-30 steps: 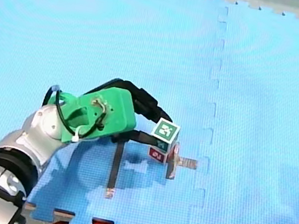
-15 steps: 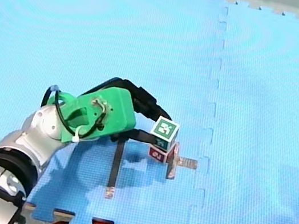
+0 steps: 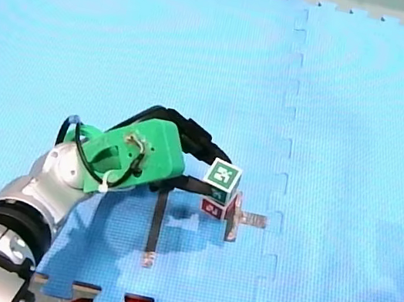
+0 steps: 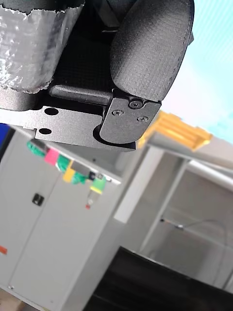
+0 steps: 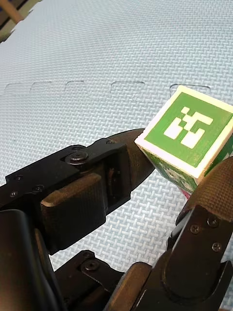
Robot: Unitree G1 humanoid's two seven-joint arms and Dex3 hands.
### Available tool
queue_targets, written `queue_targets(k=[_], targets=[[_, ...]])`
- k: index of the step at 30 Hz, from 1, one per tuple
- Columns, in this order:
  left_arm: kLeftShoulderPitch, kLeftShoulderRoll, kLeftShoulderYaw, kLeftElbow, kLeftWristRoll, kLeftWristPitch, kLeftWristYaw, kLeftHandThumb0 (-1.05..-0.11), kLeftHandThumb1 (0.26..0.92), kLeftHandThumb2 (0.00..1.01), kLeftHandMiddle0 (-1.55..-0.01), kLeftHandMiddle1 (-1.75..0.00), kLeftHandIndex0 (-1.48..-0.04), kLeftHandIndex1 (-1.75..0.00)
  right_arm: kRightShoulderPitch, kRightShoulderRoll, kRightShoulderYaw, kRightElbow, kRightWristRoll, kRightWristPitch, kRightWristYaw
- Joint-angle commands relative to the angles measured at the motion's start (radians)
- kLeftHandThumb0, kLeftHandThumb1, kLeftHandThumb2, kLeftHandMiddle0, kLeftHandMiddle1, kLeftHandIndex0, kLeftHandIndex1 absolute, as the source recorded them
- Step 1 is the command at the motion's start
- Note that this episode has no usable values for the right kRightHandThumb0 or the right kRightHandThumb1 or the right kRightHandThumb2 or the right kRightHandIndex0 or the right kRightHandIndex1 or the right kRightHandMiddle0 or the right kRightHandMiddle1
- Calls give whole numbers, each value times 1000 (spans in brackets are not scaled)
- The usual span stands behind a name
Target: Stack cube left
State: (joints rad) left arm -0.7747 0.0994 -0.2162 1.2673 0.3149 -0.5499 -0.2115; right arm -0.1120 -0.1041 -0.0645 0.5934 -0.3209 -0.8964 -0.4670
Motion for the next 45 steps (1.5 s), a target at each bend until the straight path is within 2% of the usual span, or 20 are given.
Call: queue_targets(k=[1,15,28,45], targets=[[5,3,-4,2,7,-1,6,-478,792,0,-936,-1746,-1315,0,2,-2,-2,-1,0,4,0],[14,-1,-25,4,27,25,34,-479,795,1,-937,-1746,-1309,0,8,-1,-2,-8,-3,8,-2],[16,-1,-27,11,26,30,32,-479,803,3,-938,-1746,-1309,-1,17,0,-3,-20,9,17,12],[15,-2,-25,12,25,34,37,-480,806,2,-943,-1746,-1299,0,17,1,-5,-14,5,13,11]])
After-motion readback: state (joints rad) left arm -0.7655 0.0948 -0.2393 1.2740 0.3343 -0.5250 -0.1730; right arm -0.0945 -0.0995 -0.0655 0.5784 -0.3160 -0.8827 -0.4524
